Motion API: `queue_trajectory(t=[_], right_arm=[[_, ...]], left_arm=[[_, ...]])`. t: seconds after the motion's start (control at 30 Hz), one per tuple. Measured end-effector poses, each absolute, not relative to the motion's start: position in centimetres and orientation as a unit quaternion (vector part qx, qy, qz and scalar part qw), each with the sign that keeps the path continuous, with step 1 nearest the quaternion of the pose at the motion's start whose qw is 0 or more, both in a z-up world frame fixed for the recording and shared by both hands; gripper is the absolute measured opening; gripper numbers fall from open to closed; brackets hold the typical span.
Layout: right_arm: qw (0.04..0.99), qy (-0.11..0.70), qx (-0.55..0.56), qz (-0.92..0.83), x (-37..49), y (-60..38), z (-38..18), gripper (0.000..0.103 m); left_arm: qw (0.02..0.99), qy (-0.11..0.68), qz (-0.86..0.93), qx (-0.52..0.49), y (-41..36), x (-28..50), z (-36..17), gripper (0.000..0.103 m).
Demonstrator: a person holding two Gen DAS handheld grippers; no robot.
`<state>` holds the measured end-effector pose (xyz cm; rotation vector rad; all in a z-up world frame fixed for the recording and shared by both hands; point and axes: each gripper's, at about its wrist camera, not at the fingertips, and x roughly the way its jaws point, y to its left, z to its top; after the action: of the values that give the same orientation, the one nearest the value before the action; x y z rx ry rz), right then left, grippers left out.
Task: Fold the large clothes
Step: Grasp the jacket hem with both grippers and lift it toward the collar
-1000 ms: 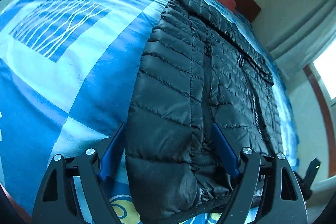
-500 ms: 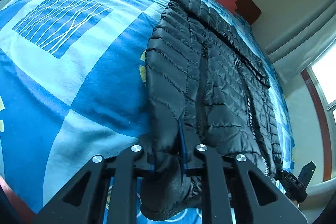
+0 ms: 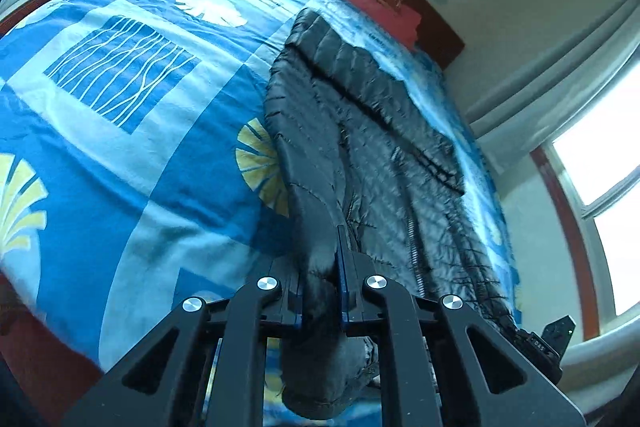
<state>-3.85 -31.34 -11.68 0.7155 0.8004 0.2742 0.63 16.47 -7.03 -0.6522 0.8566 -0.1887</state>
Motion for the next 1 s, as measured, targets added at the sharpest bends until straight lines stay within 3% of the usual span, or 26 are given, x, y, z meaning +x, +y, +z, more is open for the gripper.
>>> queue_trajectory(t=[0.63, 1.0], right_arm=[[0.839, 0.353, 0.391, 0.139, -12.5, -31.5, -9.0, 0.009], [0.842, 0.309, 0.392, 0.205, -8.3, -31.6, -6.0, 0.009]], left_arm=[[0.837, 0.393, -0.077, -0.374, 18.3, -9.2, -3.9, 0.011], [0.854, 0.358, -0.109, -0.361, 18.9, -5.7, -1.7, 0.011]])
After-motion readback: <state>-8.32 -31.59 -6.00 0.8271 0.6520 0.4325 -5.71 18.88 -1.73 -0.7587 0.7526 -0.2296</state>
